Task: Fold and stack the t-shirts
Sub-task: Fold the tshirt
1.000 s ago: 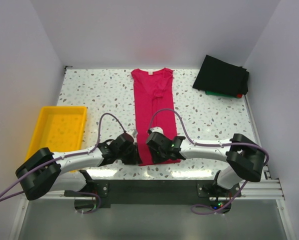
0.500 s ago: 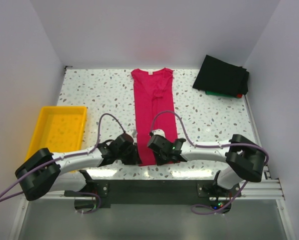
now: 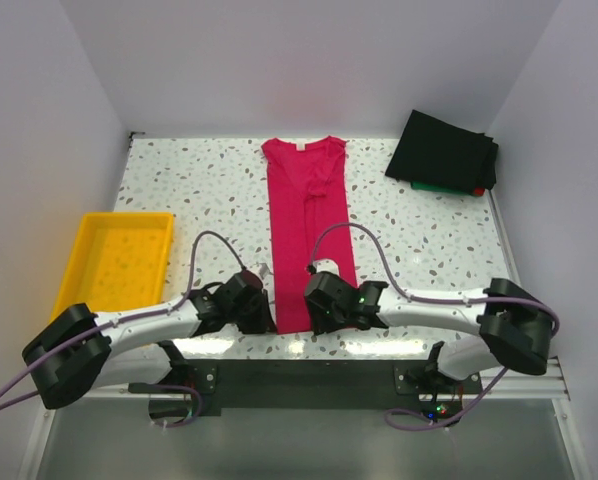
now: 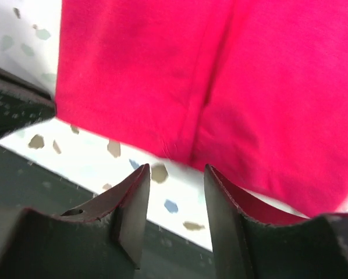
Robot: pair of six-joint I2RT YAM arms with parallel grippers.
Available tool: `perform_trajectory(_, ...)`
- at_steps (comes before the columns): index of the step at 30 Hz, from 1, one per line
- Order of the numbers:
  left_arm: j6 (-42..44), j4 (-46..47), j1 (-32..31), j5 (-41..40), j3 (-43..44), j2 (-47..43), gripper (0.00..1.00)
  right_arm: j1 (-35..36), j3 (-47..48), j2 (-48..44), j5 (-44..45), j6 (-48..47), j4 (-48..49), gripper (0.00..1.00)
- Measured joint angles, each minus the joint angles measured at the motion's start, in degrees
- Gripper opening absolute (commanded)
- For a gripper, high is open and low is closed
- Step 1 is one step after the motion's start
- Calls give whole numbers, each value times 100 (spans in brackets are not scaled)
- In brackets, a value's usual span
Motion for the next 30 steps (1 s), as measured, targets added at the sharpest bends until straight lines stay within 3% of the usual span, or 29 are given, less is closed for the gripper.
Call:
perform_trajectory(6,-33,-162,0,-20,-46,-138,14,-42,-136,-1069,304,195,-638,50)
perform_trajectory(10,-57,-216,0,-22,-76,-212,16,-466,-557,-1757,256,321,-879,50)
perform_trajectory(16,-79,-192,-4,33,-188,-479,39,-2153,-1582,-2531,-516,260,-925,50)
perform_trajectory(23,-98,26,-4,146,-289,-590,49,-2651,-1843,-2625,-1300,234,-619,50)
perform_trajectory(30,-225,660,-4,323,-455,-439,49,-2975,-2109,-2468,-1803,350,-7,48)
